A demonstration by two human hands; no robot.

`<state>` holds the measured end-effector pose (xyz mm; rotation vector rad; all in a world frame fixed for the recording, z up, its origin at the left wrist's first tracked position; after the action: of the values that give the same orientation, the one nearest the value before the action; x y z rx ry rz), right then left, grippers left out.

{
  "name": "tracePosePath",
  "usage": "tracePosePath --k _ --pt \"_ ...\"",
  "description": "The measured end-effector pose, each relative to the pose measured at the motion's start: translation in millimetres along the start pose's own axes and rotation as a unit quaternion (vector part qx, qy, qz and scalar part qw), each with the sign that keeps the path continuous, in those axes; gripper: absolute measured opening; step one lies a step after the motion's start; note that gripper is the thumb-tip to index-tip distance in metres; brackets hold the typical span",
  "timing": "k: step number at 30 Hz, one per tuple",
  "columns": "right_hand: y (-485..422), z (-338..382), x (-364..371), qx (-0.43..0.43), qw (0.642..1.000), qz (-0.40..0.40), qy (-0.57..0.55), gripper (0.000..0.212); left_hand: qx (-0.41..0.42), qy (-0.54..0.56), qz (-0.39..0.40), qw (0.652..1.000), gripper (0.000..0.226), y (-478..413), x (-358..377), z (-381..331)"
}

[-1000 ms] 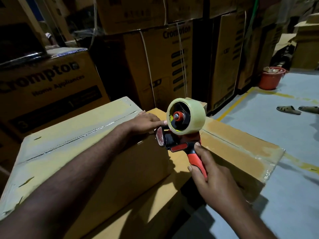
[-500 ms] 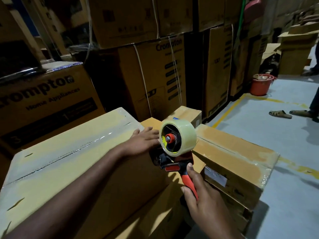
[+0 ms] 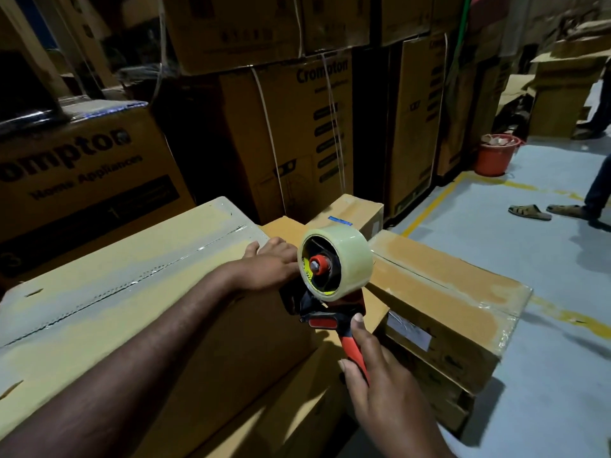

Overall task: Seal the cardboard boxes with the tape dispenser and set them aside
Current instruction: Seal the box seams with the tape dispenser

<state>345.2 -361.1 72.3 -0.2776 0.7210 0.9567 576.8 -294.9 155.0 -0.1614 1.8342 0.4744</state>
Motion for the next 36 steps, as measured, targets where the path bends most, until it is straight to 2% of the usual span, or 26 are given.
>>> tracePosePath --k 3,7,9,15,18,22,27,29,32,36 --pt "-4 -1 -1 -0.011 1.0 -0.005 0.027 0.074 -0.009 -0.007 -0.003 1.0 0.066 -1 2 -2" --pt "-5 -5 -1 0.01 0.999 0.016 -0.043 0.07 -0.018 -0.028 -0.011 0.999 0.046 -3 2 -2" --pt "-3 -7 1 0.015 0.996 0.024 -0.08 0.063 -0.025 -0.036 -0.014 0.999 0.046 -2 1 -2" --pt "-1 -16 21 0.006 0.996 0.003 -0.086 0.056 -0.03 -0.034 -0.02 0.999 0.046 1 1 -9" --pt "6 -9 24 0.018 0.992 0.003 -0.125 0.059 -0.036 -0.033 -0.026 0.998 0.044 4 -2 -12" --pt "19 3 24 0.019 0.993 -0.026 -0.117 0.062 -0.04 -0.028 -0.025 0.998 0.042 4 -2 -13" --pt "14 -3 22 0.102 0.969 0.065 -0.218 0.052 -0.049 -0.045 -0.045 0.997 0.032 1 -1 -16" --pt "28 -5 34 0.123 0.968 0.097 -0.195 0.049 -0.047 -0.08 -0.055 0.994 0.024 0 1 -16" --pt "44 -9 48 0.133 0.979 0.073 -0.134 0.054 -0.039 -0.084 -0.075 0.993 0.026 2 1 -13" --pt "33 -19 38 0.183 0.949 0.082 -0.244 0.05 -0.023 -0.056 -0.072 0.996 0.018 5 1 -6"
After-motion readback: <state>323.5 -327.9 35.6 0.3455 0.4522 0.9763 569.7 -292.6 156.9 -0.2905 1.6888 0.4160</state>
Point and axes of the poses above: each hand's wrist, its own y-axis away from the middle knuckle, its own x-axis out of the palm, z = x × y, the point moved 4 cm from there along -y, towards the middle knuckle, and after that the axes turned 14 degrees about x, right-handed, at the moved point
